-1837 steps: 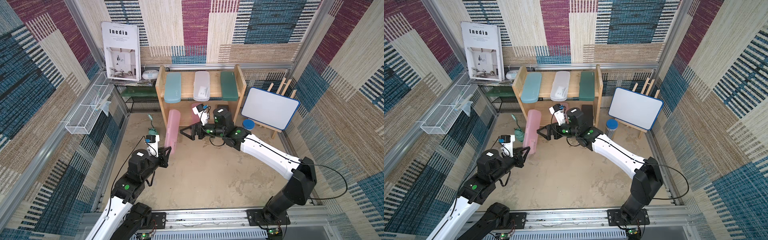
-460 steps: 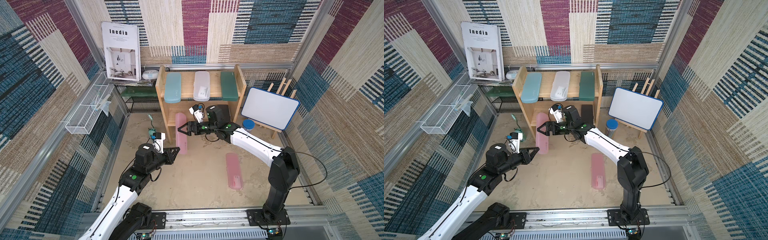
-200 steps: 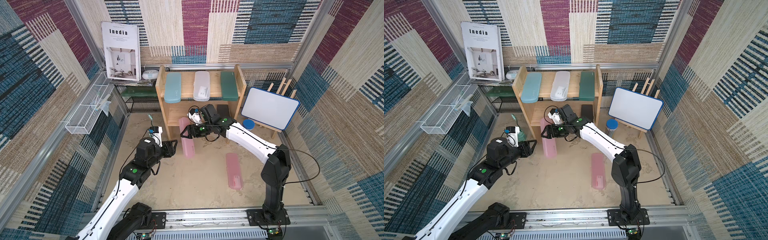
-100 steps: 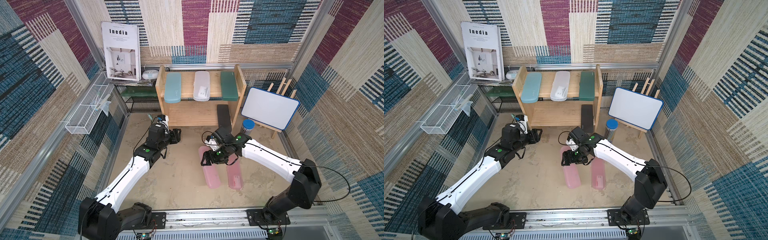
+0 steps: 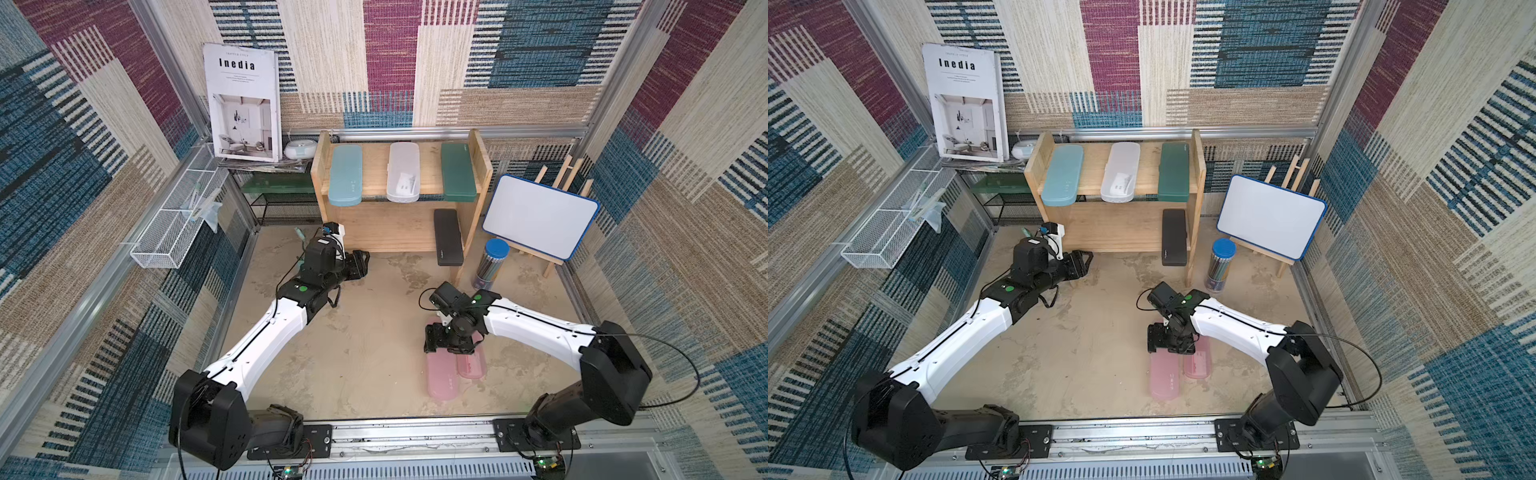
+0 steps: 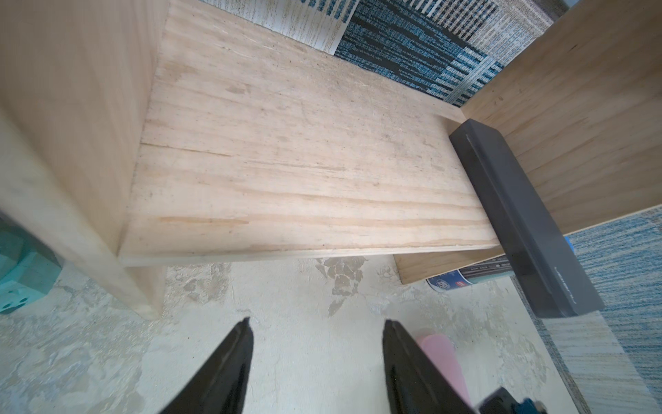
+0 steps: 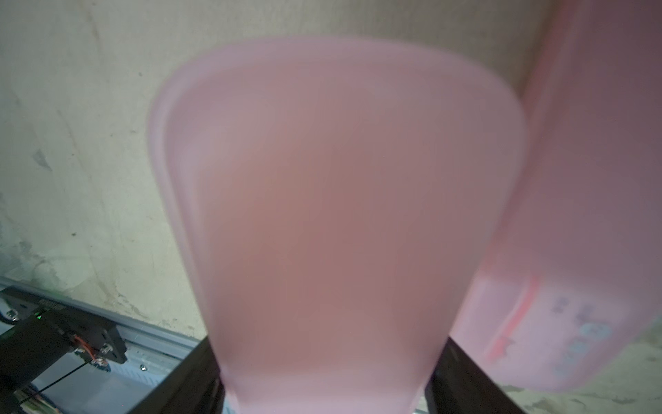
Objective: Remove the pencil cases from the shelf
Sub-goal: Place the pencil case at the center of the board.
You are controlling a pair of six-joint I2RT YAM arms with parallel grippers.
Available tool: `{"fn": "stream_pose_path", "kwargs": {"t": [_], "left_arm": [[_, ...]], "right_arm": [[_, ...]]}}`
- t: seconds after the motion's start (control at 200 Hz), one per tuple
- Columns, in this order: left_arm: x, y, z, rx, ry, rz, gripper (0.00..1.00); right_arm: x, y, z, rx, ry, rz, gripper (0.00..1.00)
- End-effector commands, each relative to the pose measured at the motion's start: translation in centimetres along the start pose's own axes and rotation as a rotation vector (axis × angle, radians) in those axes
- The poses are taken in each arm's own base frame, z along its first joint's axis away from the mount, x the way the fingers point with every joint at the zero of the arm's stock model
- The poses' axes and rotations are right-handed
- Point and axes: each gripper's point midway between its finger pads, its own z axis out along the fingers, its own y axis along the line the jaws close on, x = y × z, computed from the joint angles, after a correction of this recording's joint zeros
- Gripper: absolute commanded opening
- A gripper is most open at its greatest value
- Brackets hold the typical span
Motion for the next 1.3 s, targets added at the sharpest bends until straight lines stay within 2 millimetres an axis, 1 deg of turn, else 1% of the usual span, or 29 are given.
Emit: {"fn": "stream_pose_path", "kwargs": {"t": [0.0, 0.145, 0.225, 0.426, 0.516, 0.586, 0.701, 0.721, 0.781, 0.841, 0.902, 0.957, 0.972, 1.027, 1.102, 1.152, 1.177, 1.237, 1.292], "left_arm": [[-0.2, -0.3, 0.0, 0.011, 0.003, 0.025, 0.62], [0.1, -0.1, -0.1, 0.0, 0.014, 0.036, 0.63], [0.3, 0.1, 0.0, -0.006, 0.018, 0.036, 0.63], [0.6, 0.2, 0.0, -0.006, 0.028, 0.034, 0.63], [0.6, 0.1, -0.1, -0.004, 0.031, 0.041, 0.63], [0.6, 0.2, -0.2, -0.008, 0.029, 0.041, 0.63], [0.5, 0.0, -0.3, -0.003, 0.029, 0.037, 0.63], [0.6, 0.0, -0.2, -0.001, 0.031, 0.036, 0.63], [0.5, -0.1, -0.2, 0.005, 0.033, 0.029, 0.63], [0.3, -0.5, 0.0, 0.023, 0.041, 0.01, 0.63], [0.2, -1.7, 0.3, 0.078, 0.073, -0.018, 0.64], [0.3, -3.1, 0.5, 0.153, 0.116, -0.052, 0.64], [0.3, -3.8, 0.5, 0.185, 0.13, -0.061, 0.64], [0.4, -5.5, 0.7, 0.277, 0.17, -0.098, 0.65], [0.5, -7.1, 1.1, 0.379, 0.203, -0.145, 0.65], [0.7, -8.2, 1.3, 0.449, 0.232, -0.165, 0.65], [0.9, -8.6, 1.5, 0.475, 0.246, -0.173, 0.65], [0.7, -9.5, 1.9, 0.536, 0.264, -0.191, 0.66], [0.2, -10.6, 2.2, 0.597, 0.28, -0.216, 0.67]], "right_arm": [[-1.4, 0.1, 0.8, 0.03, -0.033, -0.005, 0.71], [-2.2, -0.3, 1.7, 0.074, -0.029, -0.019, 0.71], [-2.9, -0.5, 1.9, 0.088, -0.043, -0.025, 0.72], [-4.1, -1.1, 2.6, 0.127, -0.048, -0.048, 0.77], [-4.5, -1.1, 2.8, 0.125, -0.057, -0.057, 0.82], [-4.8, -1.1, 2.8, 0.129, -0.066, -0.06, 0.92], [-5.2, -0.9, 2.3, 0.121, -0.09, -0.069, 1.0], [-5.3, -0.8, 2.1, 0.117, -0.098, -0.07, 0.99], [-5.9, -0.4, 1.3, 0.105, -0.131, -0.077, 0.99], [-6.4, 0.3, 0.0, 0.088, -0.176, -0.099, 0.99], [-6.4, 0.9, -1.5, 0.074, -0.229, -0.134, 0.99], [-5.9, 1.0, -2.8, 0.075, -0.284, -0.15, 0.99], [-5.6, 0.9, -3.0, 0.071, -0.299, -0.158, 0.99], [-4.6, 0.4, -3.7, 0.057, -0.343, -0.162, 0.99], [-3.5, -0.4, -4.9, 0.015, -0.391, -0.144, 0.99], [-3.2, -0.6, -6.3, -0.008, -0.436, -0.136, 0.99], [-3.2, -0.6, -7.3, -0.026, -0.468, -0.129, 0.99], [-3.7, -0.4, -9.8, -0.06, -0.557, -0.124, 0.99], [-4.4, -0.6, -11.9, -0.063, -0.642, -0.102, 0.99]]}}
